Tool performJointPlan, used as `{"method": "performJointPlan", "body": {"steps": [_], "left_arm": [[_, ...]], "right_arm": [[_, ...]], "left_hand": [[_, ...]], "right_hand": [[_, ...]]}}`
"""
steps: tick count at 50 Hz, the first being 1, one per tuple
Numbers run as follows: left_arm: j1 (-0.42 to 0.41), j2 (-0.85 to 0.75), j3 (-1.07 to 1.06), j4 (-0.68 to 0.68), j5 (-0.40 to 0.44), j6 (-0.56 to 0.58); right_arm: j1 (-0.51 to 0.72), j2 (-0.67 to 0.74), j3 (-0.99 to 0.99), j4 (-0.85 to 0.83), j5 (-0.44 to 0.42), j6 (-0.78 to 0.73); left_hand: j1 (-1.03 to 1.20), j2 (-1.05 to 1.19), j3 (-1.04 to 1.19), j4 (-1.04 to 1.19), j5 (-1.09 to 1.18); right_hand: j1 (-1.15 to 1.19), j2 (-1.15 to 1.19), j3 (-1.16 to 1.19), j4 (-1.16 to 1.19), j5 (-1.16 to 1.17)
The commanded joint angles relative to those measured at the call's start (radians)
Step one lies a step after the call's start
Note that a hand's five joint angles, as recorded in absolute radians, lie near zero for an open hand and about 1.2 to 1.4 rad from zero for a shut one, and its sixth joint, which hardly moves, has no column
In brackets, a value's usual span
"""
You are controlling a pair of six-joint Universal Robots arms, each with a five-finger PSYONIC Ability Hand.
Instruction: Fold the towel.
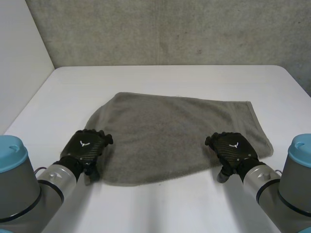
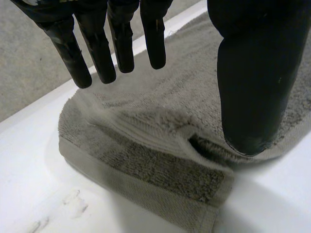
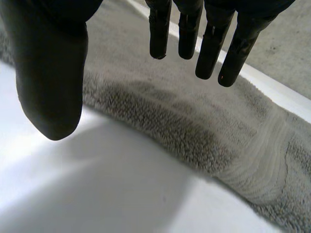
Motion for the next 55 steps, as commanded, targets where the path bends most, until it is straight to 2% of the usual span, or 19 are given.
{"method": "performJointPlan", "body": {"steps": [1,5,18,19,20,22,30,39,46,55], "left_arm": [[0.002,-0.021,0.004,0.023,0.000,0.022],[0.003,-0.022,-0.002,0.037,-0.002,0.022],[0.005,-0.021,-0.005,0.035,-0.005,0.022],[0.005,-0.021,-0.006,0.035,-0.005,0.022],[0.005,-0.021,-0.006,0.035,-0.005,0.022],[0.005,-0.019,-0.009,0.035,-0.005,0.022],[0.003,-0.019,-0.019,0.043,-0.003,0.022],[0.003,-0.037,-0.011,0.066,-0.005,0.022],[0.005,-0.057,-0.009,0.095,-0.003,0.022],[0.000,-0.085,-0.017,0.107,0.002,0.019]], "right_arm": [[-0.006,0.025,0.001,-0.044,0.009,-0.044],[-0.007,0.039,0.004,-0.102,0.010,-0.046],[-0.007,0.100,-0.022,-0.148,0.012,-0.077],[-0.007,0.108,-0.029,-0.150,0.013,-0.081],[-0.007,0.108,-0.029,-0.150,0.013,-0.081],[-0.013,0.111,-0.038,-0.159,0.032,-0.083],[-0.056,0.065,-0.031,-0.165,0.137,-0.084],[-0.056,0.056,-0.016,-0.165,0.138,-0.083],[-0.050,0.059,-0.011,-0.163,0.134,-0.081],[-0.042,0.059,-0.002,-0.165,0.134,-0.083]], "left_hand": [[0.180,0.183,0.182,0.183,0.183],[0.265,0.268,0.267,0.268,0.268],[0.283,0.286,0.285,0.286,0.286],[0.280,0.283,0.282,0.283,0.283],[0.280,0.283,0.282,0.283,0.283],[0.280,0.283,0.282,0.283,0.283],[0.280,0.283,0.282,0.283,0.283],[0.292,0.295,0.294,0.295,0.295],[0.547,0.550,0.549,0.550,0.550],[0.506,0.509,0.508,0.509,0.509]], "right_hand": [[0.106,0.123,0.109,0.112,0.091],[0.258,0.275,0.261,0.264,0.243],[0.641,0.657,0.643,0.646,0.625],[0.745,0.762,0.748,0.751,0.730],[0.746,0.763,0.749,0.752,0.731],[1.009,1.025,1.011,1.014,0.993],[1.009,1.026,1.012,1.015,0.994],[1.009,1.026,1.012,1.015,0.994],[1.009,1.026,1.012,1.015,0.994],[1.009,1.026,1.012,1.015,0.994]]}}
